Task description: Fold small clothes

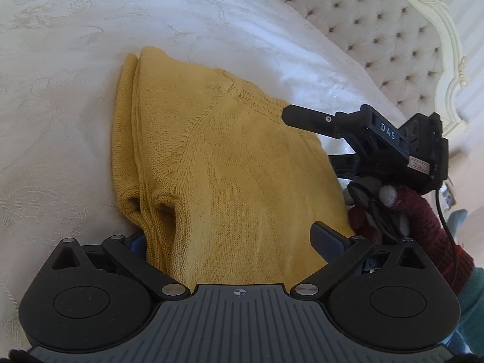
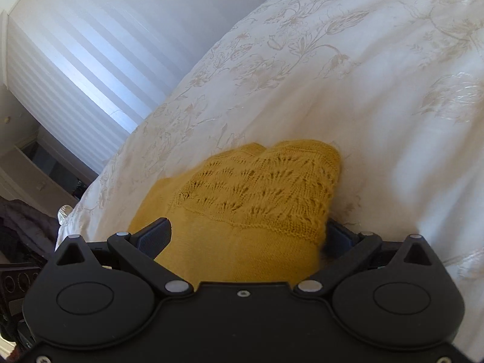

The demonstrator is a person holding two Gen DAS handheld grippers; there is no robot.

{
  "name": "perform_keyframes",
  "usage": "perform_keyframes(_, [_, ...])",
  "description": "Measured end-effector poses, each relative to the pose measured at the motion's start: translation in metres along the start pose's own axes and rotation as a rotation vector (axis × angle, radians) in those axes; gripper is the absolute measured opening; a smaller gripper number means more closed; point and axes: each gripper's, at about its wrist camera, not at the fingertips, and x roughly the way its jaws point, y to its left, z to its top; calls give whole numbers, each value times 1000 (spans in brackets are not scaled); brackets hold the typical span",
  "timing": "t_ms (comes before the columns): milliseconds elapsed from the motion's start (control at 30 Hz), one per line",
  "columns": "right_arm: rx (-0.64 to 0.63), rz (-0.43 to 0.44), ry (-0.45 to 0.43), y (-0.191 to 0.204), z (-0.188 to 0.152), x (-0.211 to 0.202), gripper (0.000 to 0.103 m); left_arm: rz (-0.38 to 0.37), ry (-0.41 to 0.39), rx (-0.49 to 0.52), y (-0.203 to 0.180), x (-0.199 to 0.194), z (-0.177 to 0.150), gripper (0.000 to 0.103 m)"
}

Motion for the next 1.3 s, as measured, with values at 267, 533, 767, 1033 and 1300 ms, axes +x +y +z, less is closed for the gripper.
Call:
perform_keyframes(267, [42,119,19,-10,-2,-2,103,-68,28,-16,-2,-5,-6,99])
perform_keyframes(533, [47,-27,18,7,-14,-13,41,-140,66,-123,12,-3,-9,15])
perform_keyframes(767, [33,-98,-81,43,-22,-67,37,-231,73,-102,-24,-22,-18,14])
perform_keyframes(1033, [86,-223,-7,50,-60,-141,39,-282,213,-26,-76,-25,-75,15])
perform_keyframes(1300, [71,-437,-60,25,-111,-172,63,-38,249,27,-76,-26,-108,23])
